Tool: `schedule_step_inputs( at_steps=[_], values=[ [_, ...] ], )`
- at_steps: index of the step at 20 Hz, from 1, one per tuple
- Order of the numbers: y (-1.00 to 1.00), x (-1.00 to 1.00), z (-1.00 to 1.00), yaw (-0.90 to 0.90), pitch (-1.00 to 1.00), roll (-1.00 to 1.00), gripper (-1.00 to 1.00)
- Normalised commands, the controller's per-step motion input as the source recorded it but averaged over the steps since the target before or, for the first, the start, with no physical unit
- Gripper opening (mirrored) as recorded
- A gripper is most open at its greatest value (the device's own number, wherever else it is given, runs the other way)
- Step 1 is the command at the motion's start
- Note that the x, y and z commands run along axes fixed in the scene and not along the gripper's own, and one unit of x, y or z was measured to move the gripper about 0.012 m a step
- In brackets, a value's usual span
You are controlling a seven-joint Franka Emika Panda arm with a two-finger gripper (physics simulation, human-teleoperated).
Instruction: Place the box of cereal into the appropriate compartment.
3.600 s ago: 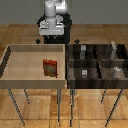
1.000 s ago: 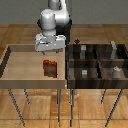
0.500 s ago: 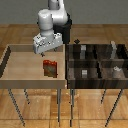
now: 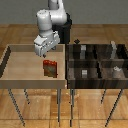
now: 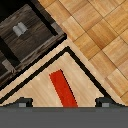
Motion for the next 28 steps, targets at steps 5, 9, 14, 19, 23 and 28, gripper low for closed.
schedule_step_inputs(
  at_steps=[5,9,14,19,23,28],
  values=[
    [-0.20,0.00,0.00,0.18,0.00,0.00,1.00],
    [0.00,0.00,0.00,0.00,0.00,0.00,1.00],
    [0.00,0.00,-0.60,0.00,0.00,0.00,1.00],
    [0.00,0.00,-0.80,0.00,0.00,0.00,1.00],
    [0.00,0.00,-1.00,0.00,0.00,0.00,1.00],
    [0.00,0.00,0.00,0.00,0.00,0.00,-1.00]
  ],
)
